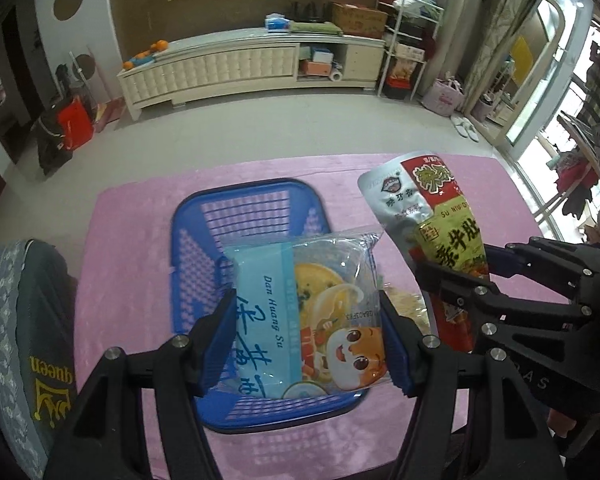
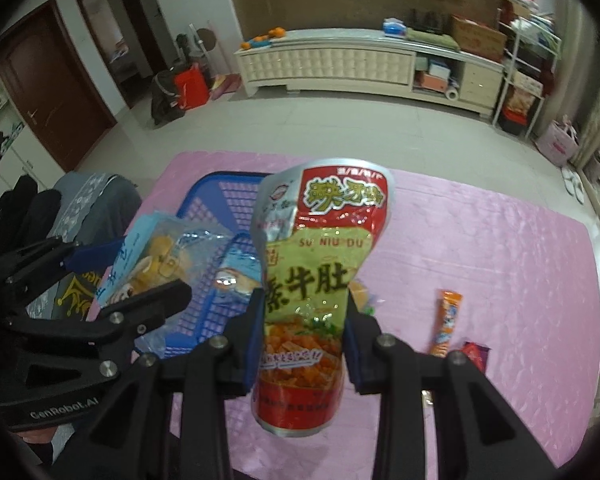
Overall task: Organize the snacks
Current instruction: 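Lift the bun pack with the left tool into the basket and release it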
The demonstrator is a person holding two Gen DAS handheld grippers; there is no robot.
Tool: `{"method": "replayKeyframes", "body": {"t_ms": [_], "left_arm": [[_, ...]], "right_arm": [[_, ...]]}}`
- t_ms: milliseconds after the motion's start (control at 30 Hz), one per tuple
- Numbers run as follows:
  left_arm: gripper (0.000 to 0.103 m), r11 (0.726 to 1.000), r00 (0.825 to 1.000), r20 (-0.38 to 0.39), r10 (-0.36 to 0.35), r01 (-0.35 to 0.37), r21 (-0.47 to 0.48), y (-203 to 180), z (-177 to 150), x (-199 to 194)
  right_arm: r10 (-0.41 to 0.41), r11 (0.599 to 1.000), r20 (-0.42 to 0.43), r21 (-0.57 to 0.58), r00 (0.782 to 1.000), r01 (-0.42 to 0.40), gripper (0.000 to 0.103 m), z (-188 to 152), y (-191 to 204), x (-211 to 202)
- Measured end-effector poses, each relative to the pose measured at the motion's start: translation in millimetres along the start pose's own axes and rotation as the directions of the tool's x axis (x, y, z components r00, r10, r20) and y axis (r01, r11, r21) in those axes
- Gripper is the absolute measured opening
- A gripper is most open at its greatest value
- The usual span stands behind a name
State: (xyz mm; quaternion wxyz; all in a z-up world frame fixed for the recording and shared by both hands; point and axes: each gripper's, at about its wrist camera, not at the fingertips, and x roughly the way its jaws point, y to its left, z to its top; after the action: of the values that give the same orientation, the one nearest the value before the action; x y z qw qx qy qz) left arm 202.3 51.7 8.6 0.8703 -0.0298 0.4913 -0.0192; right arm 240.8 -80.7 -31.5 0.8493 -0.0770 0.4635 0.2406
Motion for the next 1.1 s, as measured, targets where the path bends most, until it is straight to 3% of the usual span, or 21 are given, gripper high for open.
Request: {"method": "replayKeyframes", "body": {"t_ms": [267,633,867,967,1100], "left_arm": [[0.063,0.999,1.0,-0.022,0.021,-0.022,-0.043,36,2,18],[0.063,0.999,0.994,-0.101,0.038,-0.041,-0.031,58,25,87],[0.069,0.998,0.991,-0.13,0.044,-0.049,-0.035,67,37,105],[0.077,0.999,0.992,-0.119,0.043,-0.047,-0.028,67,33,100],[0.078,0.998,0.993,-0.106,0.048,-0.051,-0.025,67,27,86]], "right_arm": [[0.011,1.0,-0.041,-0.026,0.999,-0.012,0.04,15,24,33],[0.021,1.0,-0.111,-0.002,0.994,-0.022,0.04,36,21,86],[-0.021,1.0,-0.113,-0.002,0.993,0.021,0.04,37,14,89],[-0.023,1.0,-0.109,0.003,0.994,0.024,0.04,35,13,83],[-0.024,1.0,-0.102,0.008,0.995,0.025,0.04,34,20,74]]}}
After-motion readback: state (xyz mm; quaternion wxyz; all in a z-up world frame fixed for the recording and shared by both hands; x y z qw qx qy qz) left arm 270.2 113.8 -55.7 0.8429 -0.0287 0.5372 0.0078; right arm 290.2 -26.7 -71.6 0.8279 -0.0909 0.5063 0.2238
